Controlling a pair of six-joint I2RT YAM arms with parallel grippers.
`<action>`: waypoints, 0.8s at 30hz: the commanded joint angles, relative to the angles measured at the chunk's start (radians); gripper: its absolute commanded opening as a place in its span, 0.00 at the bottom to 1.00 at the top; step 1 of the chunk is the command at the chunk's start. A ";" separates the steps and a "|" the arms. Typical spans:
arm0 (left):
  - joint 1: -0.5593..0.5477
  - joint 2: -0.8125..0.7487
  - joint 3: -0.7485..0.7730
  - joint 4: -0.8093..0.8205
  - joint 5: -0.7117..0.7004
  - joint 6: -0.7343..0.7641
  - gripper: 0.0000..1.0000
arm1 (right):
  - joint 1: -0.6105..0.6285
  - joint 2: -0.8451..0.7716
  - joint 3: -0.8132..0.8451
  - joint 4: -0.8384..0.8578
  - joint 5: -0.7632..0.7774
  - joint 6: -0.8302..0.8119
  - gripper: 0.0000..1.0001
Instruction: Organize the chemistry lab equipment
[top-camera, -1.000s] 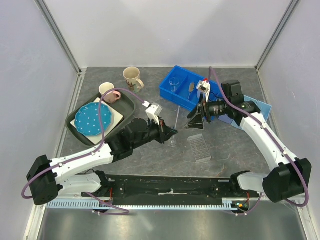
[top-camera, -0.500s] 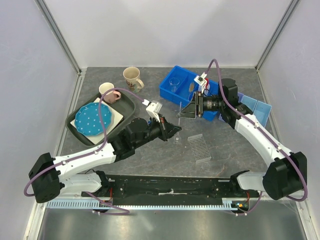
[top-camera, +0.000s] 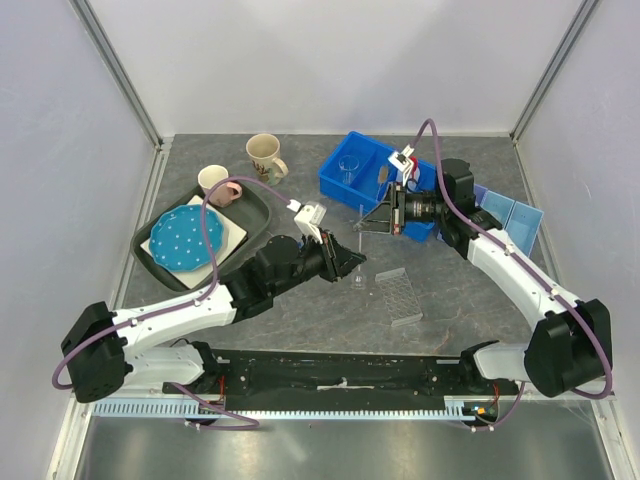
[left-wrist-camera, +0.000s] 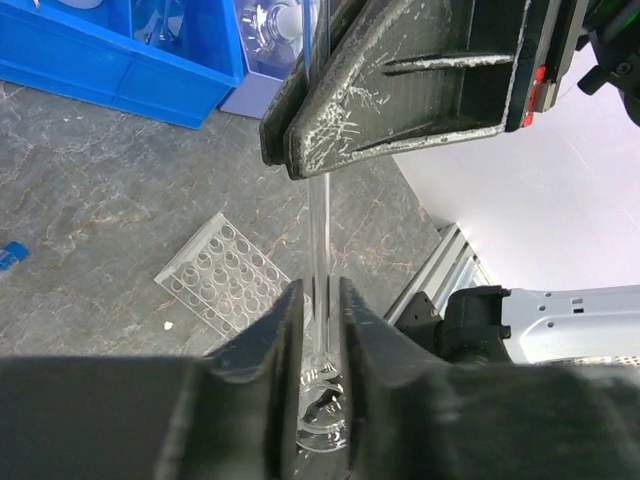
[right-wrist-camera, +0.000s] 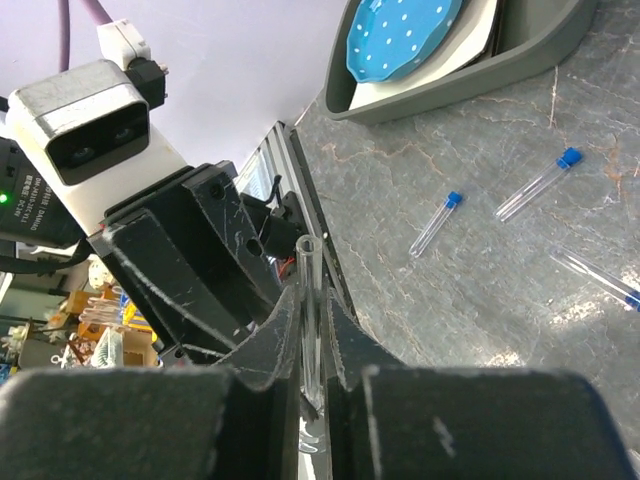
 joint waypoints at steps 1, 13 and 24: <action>-0.005 -0.018 0.048 -0.001 -0.016 -0.003 0.40 | -0.016 -0.020 0.059 -0.068 0.014 -0.090 0.10; 0.014 -0.297 0.319 -0.773 -0.083 0.466 0.84 | -0.490 -0.118 0.216 -0.600 0.089 -0.575 0.10; 0.014 -0.394 0.128 -0.819 -0.225 0.603 0.86 | -0.958 0.041 0.464 -0.884 0.330 -0.913 0.11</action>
